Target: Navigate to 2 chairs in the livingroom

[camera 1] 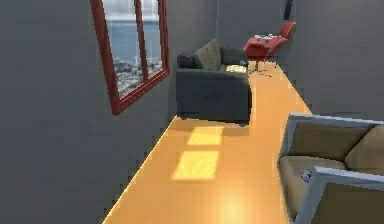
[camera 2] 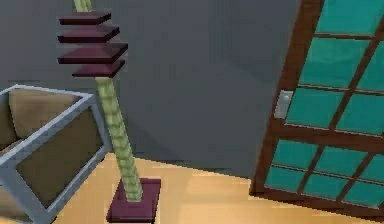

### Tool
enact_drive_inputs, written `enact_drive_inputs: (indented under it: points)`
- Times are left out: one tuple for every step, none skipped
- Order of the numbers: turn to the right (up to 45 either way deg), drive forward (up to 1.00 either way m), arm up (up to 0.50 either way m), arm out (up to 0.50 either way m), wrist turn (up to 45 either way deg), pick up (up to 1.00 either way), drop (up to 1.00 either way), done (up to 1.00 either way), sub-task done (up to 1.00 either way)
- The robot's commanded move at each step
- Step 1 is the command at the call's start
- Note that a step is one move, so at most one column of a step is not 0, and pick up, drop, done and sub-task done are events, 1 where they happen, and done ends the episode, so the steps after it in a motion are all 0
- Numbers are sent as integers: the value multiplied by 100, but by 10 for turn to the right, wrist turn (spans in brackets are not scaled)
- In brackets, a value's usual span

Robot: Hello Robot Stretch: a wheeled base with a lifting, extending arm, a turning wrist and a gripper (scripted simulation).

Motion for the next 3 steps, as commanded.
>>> enact_drive_inputs:
  points:
    - [0,75,0,0,0,0,0,0,0]
    - [300,0,0,0,0,0,0,0,0]
    - [0,100,0,0,0,0,0,0,0]
